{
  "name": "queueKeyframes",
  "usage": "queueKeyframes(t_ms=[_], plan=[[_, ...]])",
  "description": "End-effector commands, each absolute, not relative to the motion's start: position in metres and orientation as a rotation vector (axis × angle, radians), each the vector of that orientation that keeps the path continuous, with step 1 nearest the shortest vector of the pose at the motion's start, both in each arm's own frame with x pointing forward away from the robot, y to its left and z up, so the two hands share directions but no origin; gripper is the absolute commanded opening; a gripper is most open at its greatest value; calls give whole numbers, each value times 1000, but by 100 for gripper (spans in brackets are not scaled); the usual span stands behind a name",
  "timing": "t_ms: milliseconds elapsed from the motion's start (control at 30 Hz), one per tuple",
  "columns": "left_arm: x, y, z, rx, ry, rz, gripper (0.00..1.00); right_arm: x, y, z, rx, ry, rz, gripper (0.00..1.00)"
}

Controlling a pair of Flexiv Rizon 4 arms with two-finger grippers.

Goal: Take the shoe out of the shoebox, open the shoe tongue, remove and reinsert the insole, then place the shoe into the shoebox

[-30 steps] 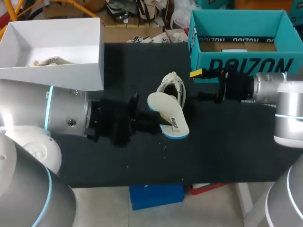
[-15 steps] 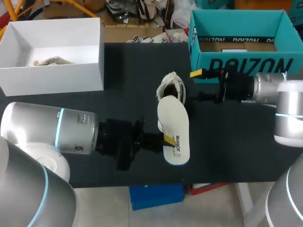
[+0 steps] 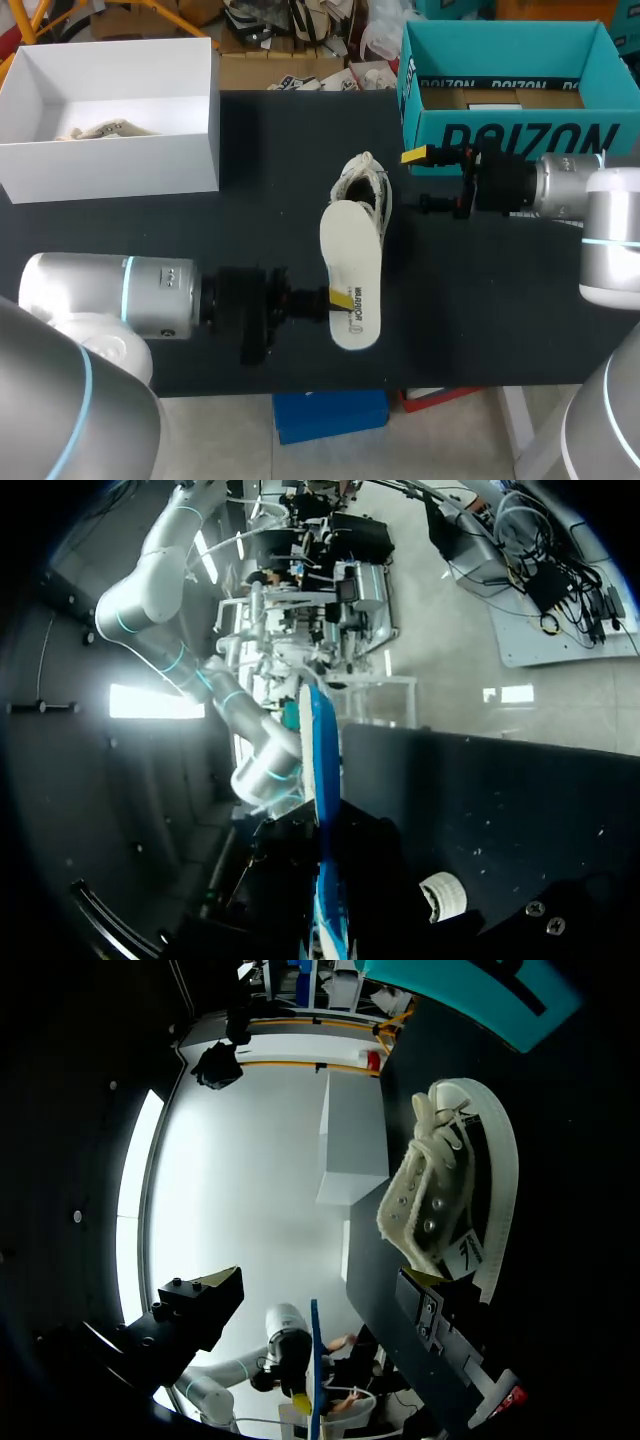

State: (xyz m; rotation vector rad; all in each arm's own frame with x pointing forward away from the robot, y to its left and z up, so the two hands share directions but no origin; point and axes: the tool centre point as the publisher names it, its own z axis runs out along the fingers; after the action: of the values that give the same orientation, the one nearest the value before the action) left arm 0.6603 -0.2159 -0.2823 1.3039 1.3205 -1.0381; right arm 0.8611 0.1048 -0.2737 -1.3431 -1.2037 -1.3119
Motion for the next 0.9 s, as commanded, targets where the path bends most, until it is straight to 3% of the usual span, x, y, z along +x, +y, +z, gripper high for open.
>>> queueKeyframes(t_ms=[33,900], plan=[[676,-224,-303,1272,1255,-1039,0,861,106,-274,-1345,-1203,-1313,100],[789,-232,-311,1369,1171,-956,0,861,106,-274,-1345,-1203,-1313,100]])
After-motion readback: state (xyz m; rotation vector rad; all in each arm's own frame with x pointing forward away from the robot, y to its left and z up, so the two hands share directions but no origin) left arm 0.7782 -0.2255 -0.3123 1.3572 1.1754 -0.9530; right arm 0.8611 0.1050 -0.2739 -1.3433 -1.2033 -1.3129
